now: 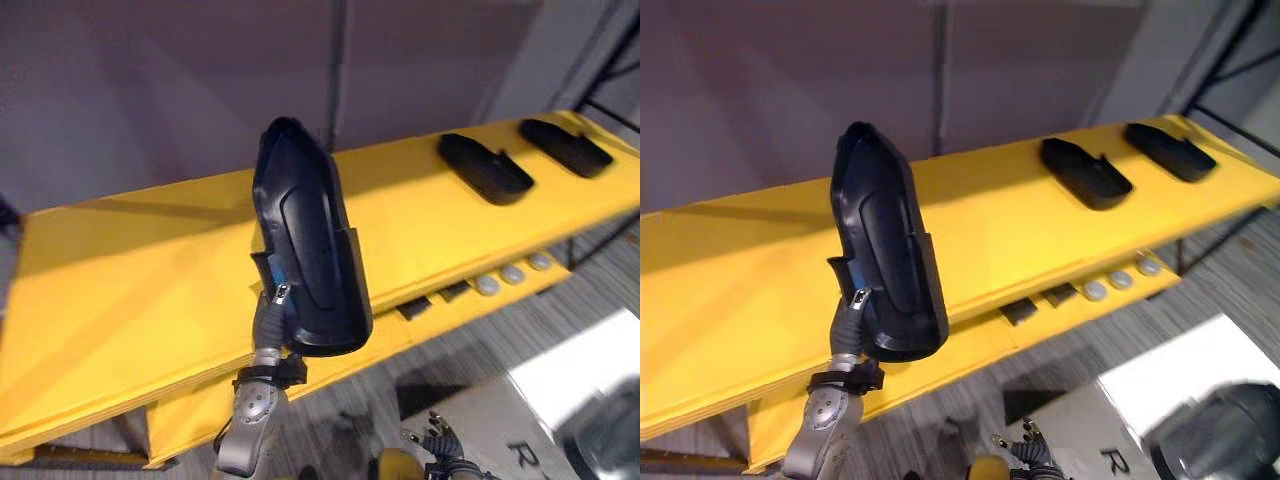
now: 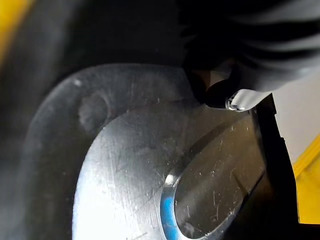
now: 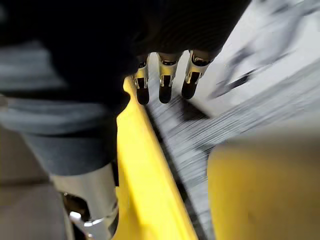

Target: Walk over and take plastic housings, then place them on the shelf

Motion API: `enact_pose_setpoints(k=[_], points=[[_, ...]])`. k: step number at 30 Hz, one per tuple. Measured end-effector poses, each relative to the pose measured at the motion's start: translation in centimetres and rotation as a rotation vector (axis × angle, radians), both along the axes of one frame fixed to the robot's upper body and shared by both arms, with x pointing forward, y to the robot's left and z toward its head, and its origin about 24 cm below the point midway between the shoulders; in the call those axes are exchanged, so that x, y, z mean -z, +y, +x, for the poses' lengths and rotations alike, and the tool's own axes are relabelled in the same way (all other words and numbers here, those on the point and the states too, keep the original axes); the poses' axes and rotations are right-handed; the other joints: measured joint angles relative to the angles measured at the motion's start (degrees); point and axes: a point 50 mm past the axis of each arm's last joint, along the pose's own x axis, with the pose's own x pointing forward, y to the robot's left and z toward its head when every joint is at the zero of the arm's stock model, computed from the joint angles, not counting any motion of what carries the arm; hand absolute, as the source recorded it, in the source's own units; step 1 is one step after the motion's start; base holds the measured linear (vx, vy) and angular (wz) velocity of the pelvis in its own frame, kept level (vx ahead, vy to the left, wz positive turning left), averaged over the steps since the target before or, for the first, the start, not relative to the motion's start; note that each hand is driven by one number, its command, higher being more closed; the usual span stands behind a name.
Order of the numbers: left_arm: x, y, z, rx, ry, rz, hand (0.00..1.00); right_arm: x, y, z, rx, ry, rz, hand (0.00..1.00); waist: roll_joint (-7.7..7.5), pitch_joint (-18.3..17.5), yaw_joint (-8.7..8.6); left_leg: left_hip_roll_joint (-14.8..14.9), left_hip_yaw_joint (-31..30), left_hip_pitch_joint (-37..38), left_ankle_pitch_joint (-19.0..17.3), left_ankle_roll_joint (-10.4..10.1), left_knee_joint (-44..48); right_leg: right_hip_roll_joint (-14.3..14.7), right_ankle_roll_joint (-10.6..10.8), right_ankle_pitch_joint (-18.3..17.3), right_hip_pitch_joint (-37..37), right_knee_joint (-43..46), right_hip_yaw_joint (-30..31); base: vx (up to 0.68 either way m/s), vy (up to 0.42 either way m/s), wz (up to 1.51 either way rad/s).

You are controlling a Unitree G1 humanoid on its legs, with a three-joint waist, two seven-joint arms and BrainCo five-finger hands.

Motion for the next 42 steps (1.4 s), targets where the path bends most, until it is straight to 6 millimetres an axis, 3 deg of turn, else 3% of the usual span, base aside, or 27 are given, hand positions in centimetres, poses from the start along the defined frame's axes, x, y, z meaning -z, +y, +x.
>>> enact_pose_setpoints(k=[1,2,3,6,16,20,22,23,24,26,31,33,35,42], points=[[0.0,0.0,0.0,-0.001,-0.002,0.005,1.00,0.1,0.4,-0.3,0.005,0.008,0.014,0.00,-0.74,-0.18,0.97,-0.15,0.01,-0.01,-1.32,-0.26,1.42,-0.33,0.75,1.63,0.55,-1.07,-0.06,0.24,-0.246,0.39],[0.1,-0.2,0.0,-0.016,0.010,0.002,1.00,0.1,0.4,-0.5,0.010,0.009,0.015,0.00,0.44,-0.72,2.08,2.05,0.00,-0.67,-4.66,-2.47,4.78,1.05,1.54,0.77,2.59,-2.54,-1.25,0.22,-0.236,0.17],[0.1,-0.6,0.1,-0.020,0.007,-0.001,1.00,0.1,0.2,-0.7,0.011,0.011,0.011,0.00,0.90,-1.52,2.13,4.71,1.82,-1.33,-6.10,-2.81,5.77,2.46,0.79,1.32,3.71,-5.21,-2.52,0.21,-0.228,0.14],[0.1,-1.1,0.3,0.000,0.005,0.025,1.00,0.2,0.3,-1.0,0.014,0.017,0.013,0.00,1.14,-2.46,2.13,7.95,6.27,0.79,-5.13,-4.26,3.97,4.52,-0.42,2.36,6.56,-9.58,-3.07,0.18,-0.138,-0.01],[0.4,-1.9,1.6,-0.010,0.022,0.142,1.00,0.5,0.6,-2.3,0.022,0.048,0.023,0.00,1.24,-5.06,2.12,7.64,9.62,5.24,-3.81,-5.92,-0.51,5.05,-0.53,5.50,12.78,-19.15,-2.55,0.12,0.034,-0.10],[1.8,-1.5,2.8,-0.060,0.090,0.206,1.00,0.7,0.6,-2.5,0.021,0.060,0.023,0.00,1.91,-6.46,1.47,7.30,10.51,5.59,-3.07,-6.75,-0.64,4.80,-0.78,8.62,13.66,-21.74,-2.80,0.04,0.079,-0.15],[2.9,-0.9,3.3,-0.095,0.150,0.228,1.00,0.8,0.7,-2.5,0.019,0.068,0.026,0.00,0.93,-6.77,1.37,6.43,11.19,3.92,-2.06,-8.51,3.05,2.99,-0.88,9.89,13.69,-22.27,-2.79,-0.03,0.097,-0.08],[3.5,-0.9,3.9,-0.104,0.186,0.246,1.00,1.0,1.2,-2.4,0.025,0.076,0.042,0.00,-1.16,-6.41,0.92,5.87,11.54,2.29,-5.71,-4.97,0.46,-0.05,-0.76,9.95,14.02,-22.94,-2.33,-0.10,0.084,0.29],[3.6,-1.2,4.3,-0.099,0.196,0.259,1.00,0.8,0.6,-2.0,0.017,0.064,0.021,0.00,1.17,-6.15,-0.15,9.53,11.81,3.05,4.68,-6.34,-9.33,1.60,-0.30,10.08,13.47,-22.75,-3.04,-0.11,0.065,0.24],[4.5,-0.4,4.4,-0.146,0.251,0.257,1.00,0.8,1.0,-1.3,-0.019,0.059,0.024,0.00,0.68,-6.10,0.24,7.80,12.91,3.42,5.34,-6.24,-9.51,0.19,-0.06,9.93,12.60,-22.40,-1.98,-0.07,0.078,-0.21],[4.4,-0.4,6.3,-0.178,0.286,0.249,1.00,1.0,1.2,-1.6,-0.020,0.075,0.030,0.00,0.58,-6.14,0.04,7.15,12.79,3.51,7.02,-5.14,-11.86,0.11,0.18,9.75,11.47,-21.79,-1.10,-0.08,0.013,-0.03],[4.2,-0.7,7.1,-0.168,0.291,0.266,1.00,1.0,1.3,-1.4,-0.024,0.070,0.030,0.00,0.51,-6.17,-0.60,6.73,12.78,3.58,9.12,-5.34,-14.61,0.11,1.55,8.81,10.19,-21.79,-1.05,-0.11,-0.062,-0.02],[3.9,-1.2,7.8,-0.157,0.297,0.280,1.00,0.9,1.1,-1.0,-0.032,0.061,0.023,0.00,0.84,-5.92,-1.89,7.19,12.57,3.69,10.93,-5.72,-16.56,1.03,1.58,8.66,9.39,-21.75,-1.12,-0.13,-0.097,0.00],[3.7,-3.8,8.8,-0.091,0.335,0.271,1.00,0.8,1.0,-0.6,-0.051,0.052,0.015,0.00,0.84,-5.64,-3.43,9.06,12.83,3.71,11.20,-6.69,-16.74,3.05,0.87,9.20,9.44,-23.00,-1.09,-0.05,-0.063,-0.05]])
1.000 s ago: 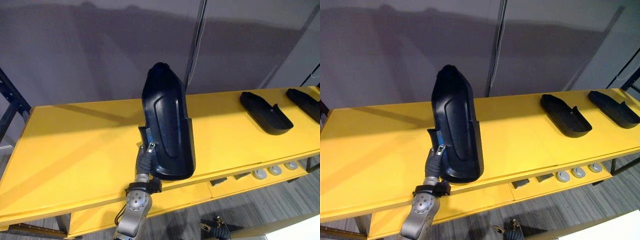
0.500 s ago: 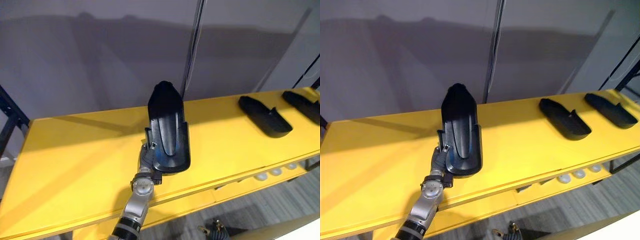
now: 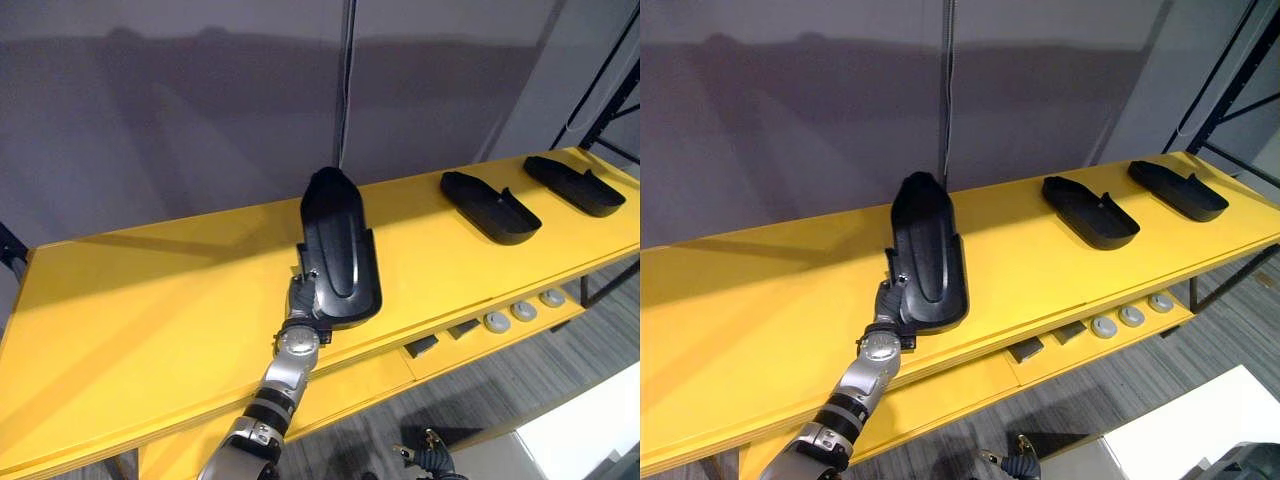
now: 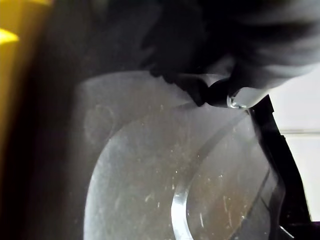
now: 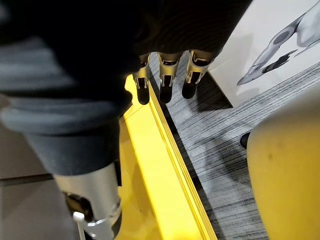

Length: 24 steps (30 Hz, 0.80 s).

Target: Walk over and take plastic housings, then place them on the shelf

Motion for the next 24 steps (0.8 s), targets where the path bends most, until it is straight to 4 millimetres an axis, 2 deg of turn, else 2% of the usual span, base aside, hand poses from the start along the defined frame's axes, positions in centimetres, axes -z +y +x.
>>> enact_pose_setpoints(k=[10,11,16,24], points=[[-2.0,-1.5,2.2,-0.003,0.003,-0.057,1.00,-0.2,0.2,0.8,-0.003,-0.013,0.006,0.00,0.38,0.86,-1.40,0.64,0.68,-0.01,-0.19,-0.32,0.22,0.86,-0.55,1.35,0.95,-1.86,0.46,0.02,-0.011,-0.04],[-2.1,-1.5,2.3,-0.009,0.003,-0.072,0.00,-0.2,0.2,1.0,-0.005,-0.017,0.006,0.00,0.50,0.99,-1.42,0.73,1.08,0.06,-0.22,-0.37,0.22,1.01,-0.65,1.42,0.88,-1.92,0.86,0.00,-0.013,-0.17],[-2.7,-1.5,2.7,-0.015,-0.009,-0.106,0.00,-0.4,0.0,1.7,0.009,-0.032,0.006,0.00,0.88,2.13,-1.59,0.90,1.55,0.08,-0.17,-0.45,0.22,1.17,-0.90,2.55,1.20,-3.35,1.18,-0.05,-0.009,-0.07],[-2.8,-1.4,2.9,-0.032,-0.002,-0.138,0.00,-0.4,-0.3,1.5,0.032,-0.027,0.004,0.00,0.76,2.36,-2.17,1.20,1.49,0.09,-0.13,-0.54,0.03,1.13,-0.81,2.76,1.17,-3.65,1.11,-0.04,-0.007,0.00]])
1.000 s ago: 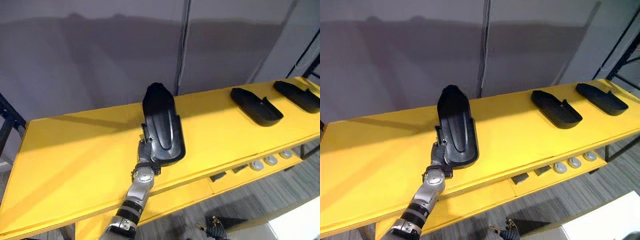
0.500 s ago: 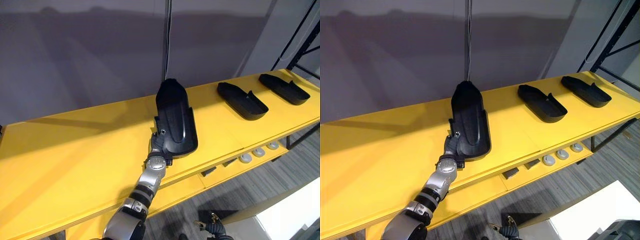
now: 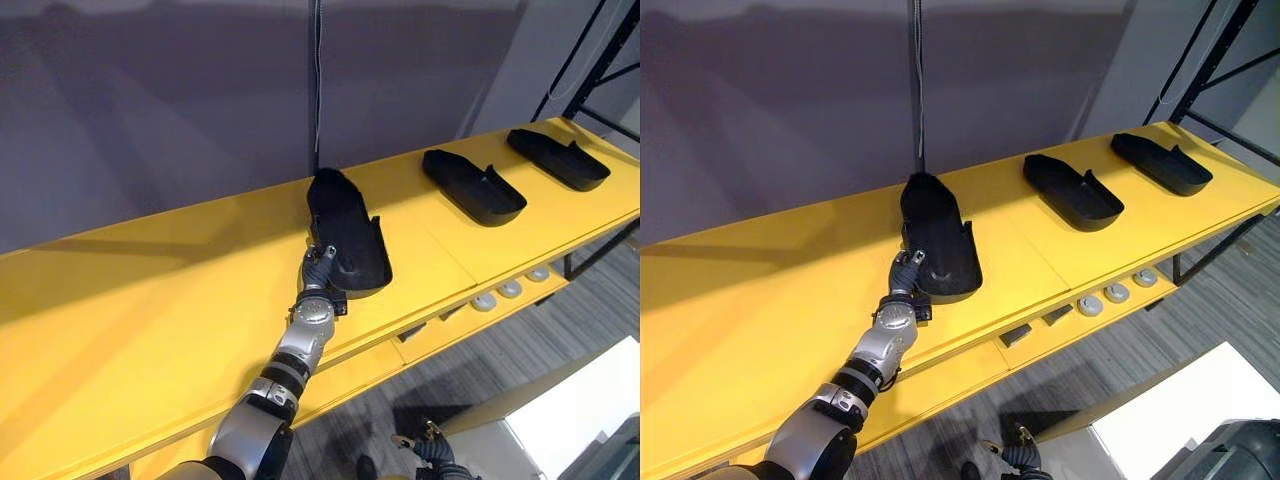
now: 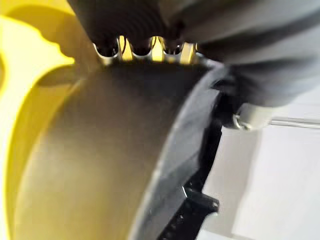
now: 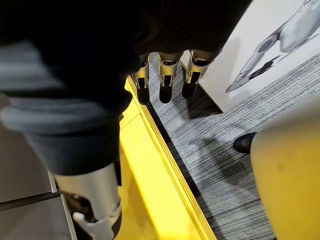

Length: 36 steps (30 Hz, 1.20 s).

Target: Walk over and take plastic housings, then place them on the shelf

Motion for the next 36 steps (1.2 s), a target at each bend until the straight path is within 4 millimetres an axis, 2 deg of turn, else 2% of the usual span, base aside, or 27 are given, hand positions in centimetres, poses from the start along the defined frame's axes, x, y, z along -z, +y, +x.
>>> enact_pose_setpoints(k=[12,21,25,29,33,36], points=[[-0.4,0.0,0.0,-0.015,-0.027,-0.052,0.00,-0.1,0.0,0.3,0.002,-0.006,-0.002,0.00,-0.25,0.85,0.02,-0.17,-0.53,0.08,0.07,-0.07,0.02,0.06,0.01,0.00,0.76,-0.19,-0.47,0.00,-0.001,0.01],[-1.6,0.0,0.0,-0.053,-0.077,-0.075,0.00,0.0,0.1,0.2,0.000,0.003,-0.003,0.00,-0.66,1.97,-0.22,-0.16,-1.28,0.00,0.19,-0.10,0.18,0.03,0.01,0.00,1.08,-0.26,-1.31,-0.01,-0.005,0.04],[-4.2,-0.3,-0.8,-0.078,-0.193,-0.153,0.00,0.1,0.1,0.1,-0.002,0.005,-0.008,0.00,-0.66,1.99,0.07,0.10,-1.55,-0.08,0.19,-0.09,0.20,-0.22,0.12,-0.12,1.10,-0.09,-1.26,-0.01,-0.004,0.02],[-7.5,-0.3,-1.6,-0.098,-0.360,-0.155,0.00,0.1,0.1,-0.2,0.004,0.010,-0.012,0.00,-0.66,1.98,1.04,0.08,-1.64,0.00,0.19,-0.09,0.21,-0.30,0.29,-0.29,1.11,0.26,-1.19,0.00,0.000,0.00],[-9.3,-0.7,-3.0,-0.097,-0.474,-0.134,0.00,0.1,0.0,-0.4,0.013,0.011,-0.012,0.00,-0.66,1.96,1.77,0.03,-1.98,0.09,0.18,-0.09,0.21,-0.42,0.51,-0.82,1.08,1.01,-1.40,-0.02,-0.002,0.05],[-10.7,-1.8,-4.1,-0.047,-0.563,-0.110,0.00,0.2,-0.1,-0.8,0.023,0.013,-0.011,0.00,-0.65,1.94,2.93,-0.10,-2.13,0.08,0.18,-0.08,0.20,-0.56,0.56,-0.86,1.13,1.02,-1.53,-0.01,0.000,0.01]])
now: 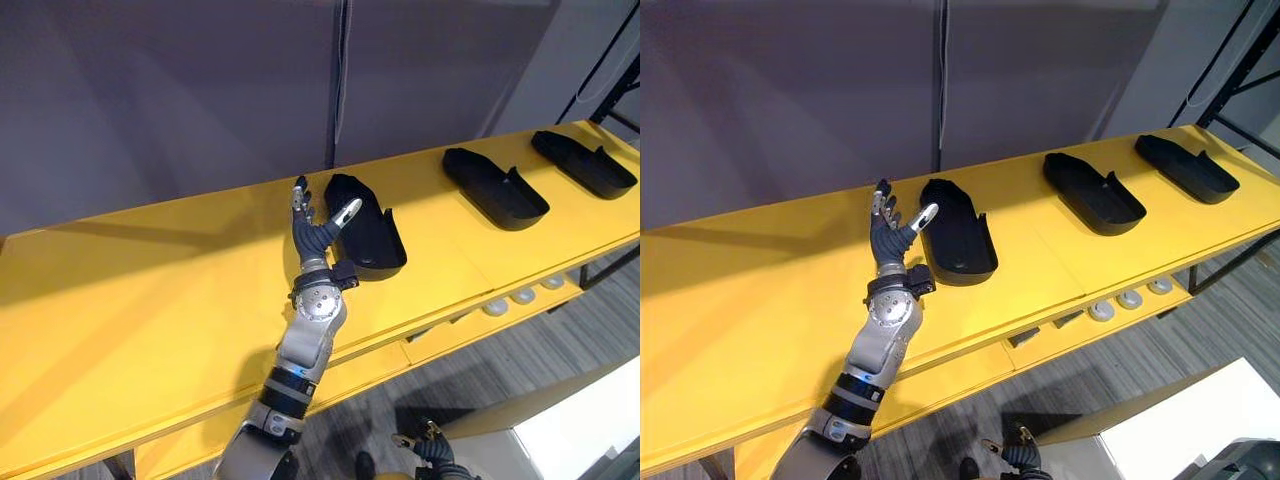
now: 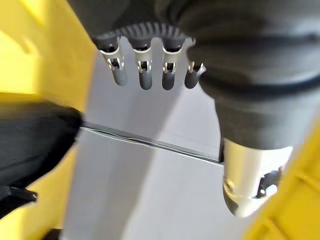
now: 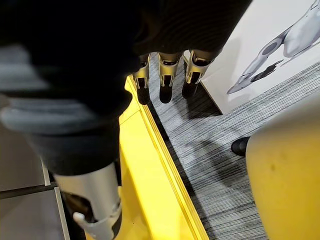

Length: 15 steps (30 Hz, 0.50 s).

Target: Walk over and take plastic housings, then place them on the shelf

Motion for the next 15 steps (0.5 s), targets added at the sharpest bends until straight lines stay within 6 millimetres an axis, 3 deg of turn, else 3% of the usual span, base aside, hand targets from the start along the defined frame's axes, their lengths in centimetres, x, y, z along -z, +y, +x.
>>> enact_pose_setpoints(k=[3,4,10,15], points=[[-1.5,-1.0,-0.9,0.087,-0.097,0.022,0.00,-0.1,-0.1,-0.2,0.012,-0.010,0.004,0.00,0.01,-0.06,0.16,-0.13,-0.45,0.01,0.00,0.00,0.00,-0.15,0.12,-0.09,0.23,0.00,-0.37,-0.02,0.000,0.07],[-1.8,-1.5,-1.3,0.132,-0.127,0.040,1.00,-0.1,-0.1,-0.2,0.017,-0.012,0.008,0.00,0.03,-0.12,0.22,-0.16,-0.48,0.01,0.00,0.01,0.00,-0.18,0.15,-0.10,0.24,0.00,-0.38,0.00,0.000,0.00],[-0.1,-4.4,-3.6,0.454,-0.184,0.245,1.00,0.1,-0.1,-0.4,0.005,-0.009,0.030,0.00,0.14,-0.67,0.12,-0.19,-0.37,-0.09,-0.01,0.01,-0.01,-0.13,0.17,-0.11,-0.04,0.00,-0.07,-0.01,-0.002,-0.01],[3.9,-4.9,-4.9,0.634,-0.095,0.391,1.00,0.2,-0.3,-0.3,-0.017,-0.001,0.039,0.00,0.91,-1.43,-0.11,-0.40,-0.04,0.01,0.01,0.02,0.00,0.22,0.14,-0.08,-0.08,0.02,0.18,-0.01,-0.002,-0.02]])
